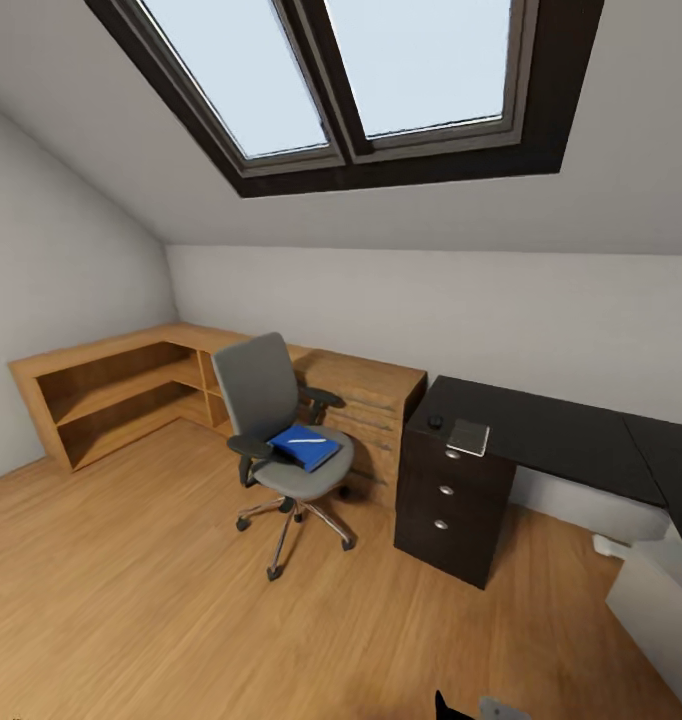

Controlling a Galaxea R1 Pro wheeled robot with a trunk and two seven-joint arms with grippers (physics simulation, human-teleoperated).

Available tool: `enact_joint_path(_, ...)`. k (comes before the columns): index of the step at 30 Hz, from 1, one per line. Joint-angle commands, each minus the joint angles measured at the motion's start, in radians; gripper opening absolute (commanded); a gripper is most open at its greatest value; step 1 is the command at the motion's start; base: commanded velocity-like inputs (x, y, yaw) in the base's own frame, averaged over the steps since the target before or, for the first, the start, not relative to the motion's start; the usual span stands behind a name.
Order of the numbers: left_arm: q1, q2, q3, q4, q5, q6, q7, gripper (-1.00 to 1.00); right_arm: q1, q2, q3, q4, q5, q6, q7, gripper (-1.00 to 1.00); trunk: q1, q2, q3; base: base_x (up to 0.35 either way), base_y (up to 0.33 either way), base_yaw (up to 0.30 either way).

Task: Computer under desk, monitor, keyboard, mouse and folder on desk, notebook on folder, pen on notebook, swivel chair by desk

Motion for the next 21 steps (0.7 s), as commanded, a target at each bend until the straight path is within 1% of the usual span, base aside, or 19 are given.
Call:
enact_joint_path(1,-0.001,0.001,-0.009,-0.001,0.008,-0.003,0.005,1.00,-0.001,0.000,-0.007,0.001,-0.003,-0.004,0.006,1.00,0.001,-0.001,-0.001,0.330,-0.002,0.277)
enact_joint_path(6,-0.001,0.001,-0.009,-0.001,0.008,-0.003,0.005,1.00,-0.001,0.000,-0.006,0.001,-0.001,-0.003,0.006,1.00,0.001,-0.001,-0.001,0.309,-0.001,0.277)
enact_joint_path(12,-0.001,0.000,-0.009,-0.001,0.008,-0.003,0.005,1.00,-0.001,-0.002,-0.007,0.000,-0.004,-0.004,0.006,1.00,0.001,-0.001,-0.003,0.255,0.000,0.245)
enact_joint_path(15,-0.001,0.000,-0.009,-0.001,0.008,-0.003,0.005,1.00,-0.001,-0.004,-0.007,0.000,-0.005,-0.004,0.006,1.00,0.001,-0.001,-0.005,0.233,0.000,0.094)
enact_joint_path(21,-0.001,-0.001,-0.011,-0.001,0.007,-0.005,0.005,1.00,-0.001,-0.004,-0.007,-0.001,-0.005,-0.005,0.006,1.00,0.001,-0.001,-0.005,0.265,0.000,0.020)
